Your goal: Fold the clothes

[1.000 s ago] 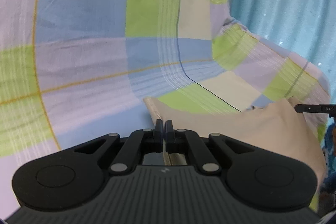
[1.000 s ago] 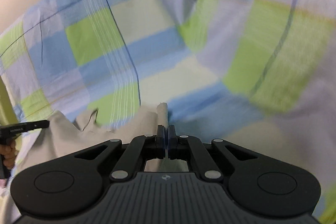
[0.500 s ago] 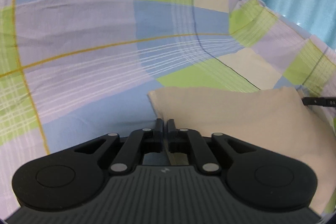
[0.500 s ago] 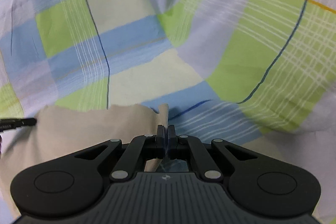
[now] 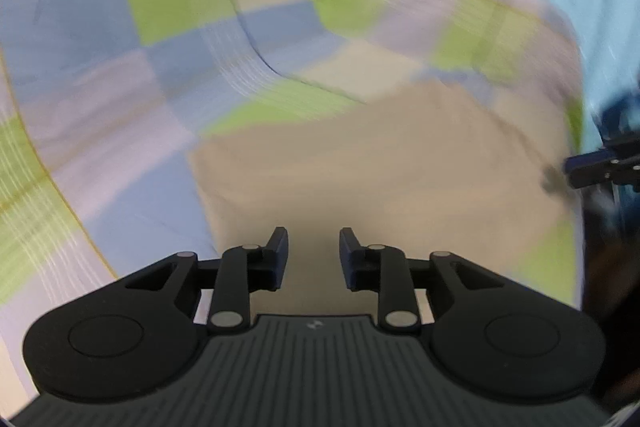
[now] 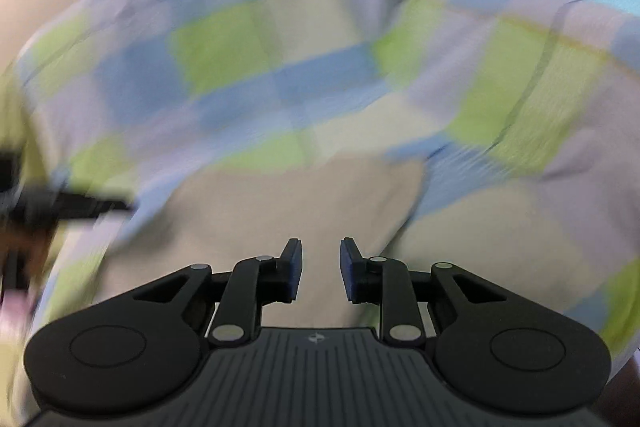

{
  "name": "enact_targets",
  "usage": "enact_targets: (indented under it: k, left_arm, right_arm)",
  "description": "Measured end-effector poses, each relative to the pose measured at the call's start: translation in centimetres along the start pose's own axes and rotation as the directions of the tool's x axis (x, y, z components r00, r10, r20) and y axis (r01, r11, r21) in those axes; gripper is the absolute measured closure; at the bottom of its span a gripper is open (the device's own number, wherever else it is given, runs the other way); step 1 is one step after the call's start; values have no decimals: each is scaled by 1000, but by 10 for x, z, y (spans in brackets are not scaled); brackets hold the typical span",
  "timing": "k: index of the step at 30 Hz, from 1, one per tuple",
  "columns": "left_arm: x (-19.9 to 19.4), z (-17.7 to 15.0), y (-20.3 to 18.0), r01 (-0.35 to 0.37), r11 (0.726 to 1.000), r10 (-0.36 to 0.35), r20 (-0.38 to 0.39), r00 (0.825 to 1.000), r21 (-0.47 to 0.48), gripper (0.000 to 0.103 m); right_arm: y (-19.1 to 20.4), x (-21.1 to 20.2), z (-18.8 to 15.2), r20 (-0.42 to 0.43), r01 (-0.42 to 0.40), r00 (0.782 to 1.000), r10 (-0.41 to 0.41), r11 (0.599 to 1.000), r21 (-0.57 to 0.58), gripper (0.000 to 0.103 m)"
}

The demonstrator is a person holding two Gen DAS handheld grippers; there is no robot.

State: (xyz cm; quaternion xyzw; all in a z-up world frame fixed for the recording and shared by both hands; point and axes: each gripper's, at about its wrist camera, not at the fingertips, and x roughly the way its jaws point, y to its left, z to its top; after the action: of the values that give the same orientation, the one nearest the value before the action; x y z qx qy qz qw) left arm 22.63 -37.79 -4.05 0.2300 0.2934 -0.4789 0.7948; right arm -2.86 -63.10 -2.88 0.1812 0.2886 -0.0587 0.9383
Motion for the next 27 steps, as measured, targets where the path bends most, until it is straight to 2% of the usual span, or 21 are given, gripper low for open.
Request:
enact_targets:
  k: [2, 5, 6, 8, 9, 11, 14, 16, 18, 19, 21, 24, 27]
  left_arm:
    - [4, -23, -12, -22, 999, 26, -77, 997, 44, 78]
    - [-7, -41, -6, -36, 999, 35, -84, 996, -8, 78]
    - [-13, -40, -4, -41, 999, 38, -105, 994, -20, 78]
    - [-26, -35, -9, -79, 996, 83, -117, 990, 38, 79]
    - [-34, -29, -14, -97, 992, 106, -109, 988, 82, 79]
    - [-53, -10, -19, -98, 988, 108, -79, 991, 123, 78]
    - [-68, 26, -26, -66, 982, 71, -22, 997, 178, 63]
    - [-63, 45, -36, -40, 972, 40, 8, 999, 233, 46]
    - [-46, 65, -47, 18, 951, -30, 34, 999, 307, 35]
    - [-32, 76, -48, 55, 936, -73, 39, 997, 347, 30]
    - [1, 93, -48, 115, 899, -142, 33, 989, 424, 30]
    - [61, 117, -49, 214, 822, -240, -19, 971, 528, 30]
    - [108, 137, -49, 311, 783, -295, -118, 948, 539, 30]
  right_arm:
    - [12, 5, -22, -56, -46, 998, 43, 998, -46, 79]
    - [5, 15, -40, -115, 18, 993, -25, 998, -59, 79]
    - [-4, 16, -44, -129, 51, 990, -55, 998, -31, 80]
    - [-17, 5, -44, -134, 121, 984, -120, 993, 0, 76]
    - [-21, -5, -44, -126, 146, 981, -145, 989, -1, 75]
    - [-23, -27, -41, -93, 153, 984, -152, 988, 1, 75]
    - [-14, -52, -32, -38, 157, 987, -157, 988, -7, 62]
    - [-5, -57, -22, -8, 157, 987, -157, 987, -16, 55]
    - [-1, -53, -13, 20, 157, 987, -156, 988, -10, 52]
    - [-2, -47, -9, 39, 157, 987, -157, 988, 4, 45]
    - [-12, -35, 0, 82, 157, 984, -160, 987, 44, 34]
    - [-29, -11, 8, 146, 139, 977, -156, 983, 122, 32]
    - [-45, 10, 3, 169, 117, 974, -151, 973, 197, 32]
